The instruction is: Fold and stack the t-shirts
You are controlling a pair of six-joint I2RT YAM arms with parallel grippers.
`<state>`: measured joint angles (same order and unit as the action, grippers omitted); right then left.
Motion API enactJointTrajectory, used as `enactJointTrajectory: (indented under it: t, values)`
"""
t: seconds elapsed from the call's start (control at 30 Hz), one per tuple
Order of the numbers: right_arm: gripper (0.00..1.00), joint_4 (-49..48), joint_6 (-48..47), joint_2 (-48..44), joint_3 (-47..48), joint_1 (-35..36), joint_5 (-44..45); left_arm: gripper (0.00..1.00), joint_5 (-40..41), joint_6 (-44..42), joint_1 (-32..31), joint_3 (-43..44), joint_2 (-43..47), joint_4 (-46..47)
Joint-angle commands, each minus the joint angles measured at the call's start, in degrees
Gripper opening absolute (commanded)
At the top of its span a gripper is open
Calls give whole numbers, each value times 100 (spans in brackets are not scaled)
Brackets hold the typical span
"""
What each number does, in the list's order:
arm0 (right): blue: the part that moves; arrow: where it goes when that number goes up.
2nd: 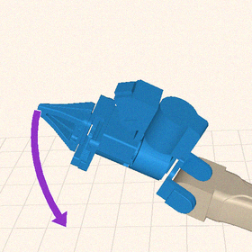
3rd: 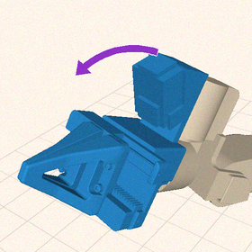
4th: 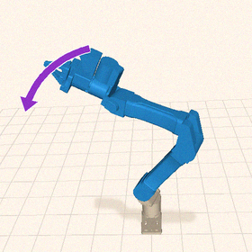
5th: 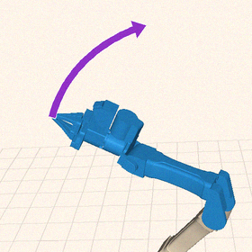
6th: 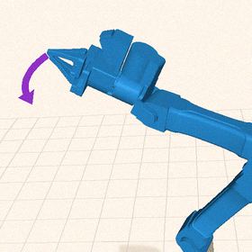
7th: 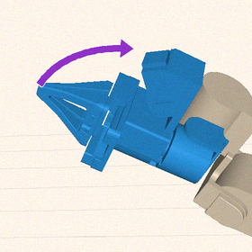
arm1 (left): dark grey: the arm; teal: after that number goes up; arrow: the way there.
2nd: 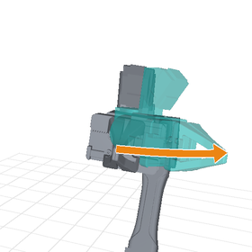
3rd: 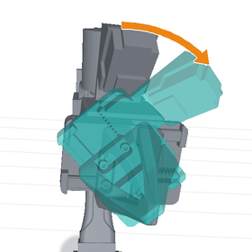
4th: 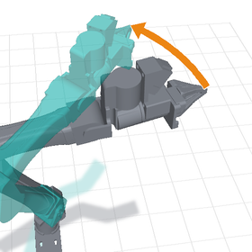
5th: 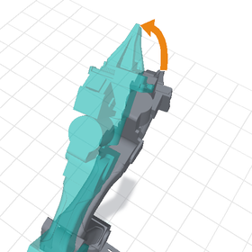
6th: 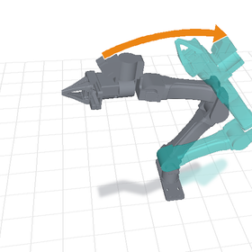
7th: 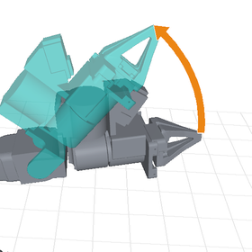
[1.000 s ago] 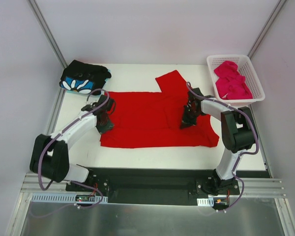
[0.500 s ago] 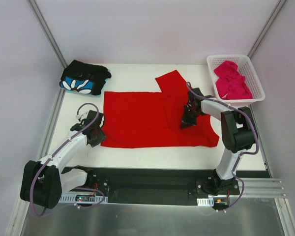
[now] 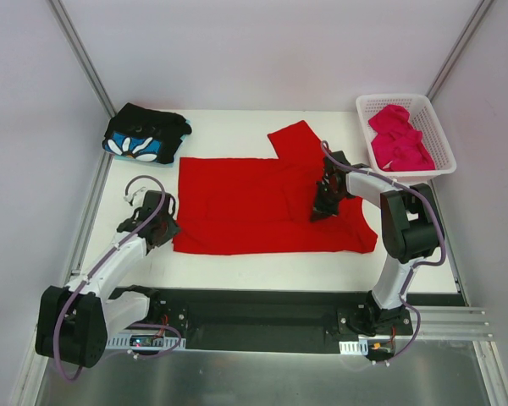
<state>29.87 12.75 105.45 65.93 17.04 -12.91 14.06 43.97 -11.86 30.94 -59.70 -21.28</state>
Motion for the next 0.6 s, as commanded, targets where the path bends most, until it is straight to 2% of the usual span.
enactJointTrajectory:
  t: [0.0,0.27,0.57]
  values:
    - [1,283,-186,-42,16,-78,447,36,53,-108,96,-158,-129,431]
    - [1,300,-194,-68,25,-78,438,36,-228,-20,140,-431,-174,713]
    - [1,292,-194,-77,-1,-78,438,36,-106,60,140,-527,204,783]
